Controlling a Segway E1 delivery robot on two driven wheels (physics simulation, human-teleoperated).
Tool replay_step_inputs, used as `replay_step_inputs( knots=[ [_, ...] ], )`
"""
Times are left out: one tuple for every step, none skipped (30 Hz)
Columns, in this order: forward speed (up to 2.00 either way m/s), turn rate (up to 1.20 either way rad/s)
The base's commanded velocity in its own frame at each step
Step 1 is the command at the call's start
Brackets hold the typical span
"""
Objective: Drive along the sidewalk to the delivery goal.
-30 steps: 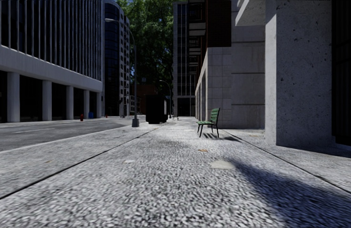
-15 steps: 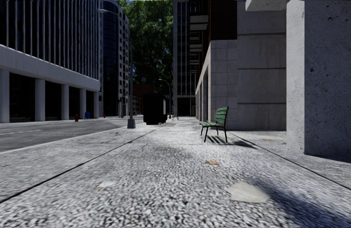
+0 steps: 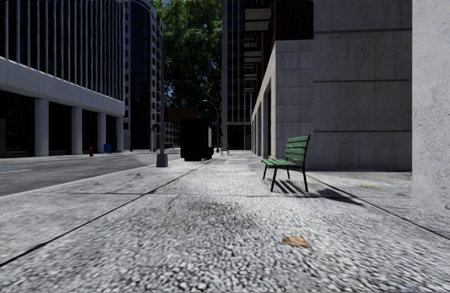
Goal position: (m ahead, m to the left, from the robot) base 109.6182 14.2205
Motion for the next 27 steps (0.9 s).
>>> replay_step_inputs(
  knots=[
    [2.00,0.00],
    [2.00,0.00],
    [2.00,0.00],
    [2.00,0.00],
    [2.00,0.00],
    [2.00,0.00],
    [2.00,0.00],
    [2.00,0.00],
    [2.00,0.00],
    [2.00,0.00],
    [2.00,0.00],
    [2.00,0.00],
    [2.00,0.00],
    [2.00,0.00],
    [2.00,0.00],
    [2.00,0.00],
    [2.00,0.00],
    [2.00,0.00],
    [2.00,0.00],
    [2.00,0.00],
    [2.00,0.00],
    [2.00,0.00],
    [2.00,0.00],
    [2.00,0.00],
    [2.00,0.00],
    [2.00,0.00],
    [2.00,0.00]
  ],
)
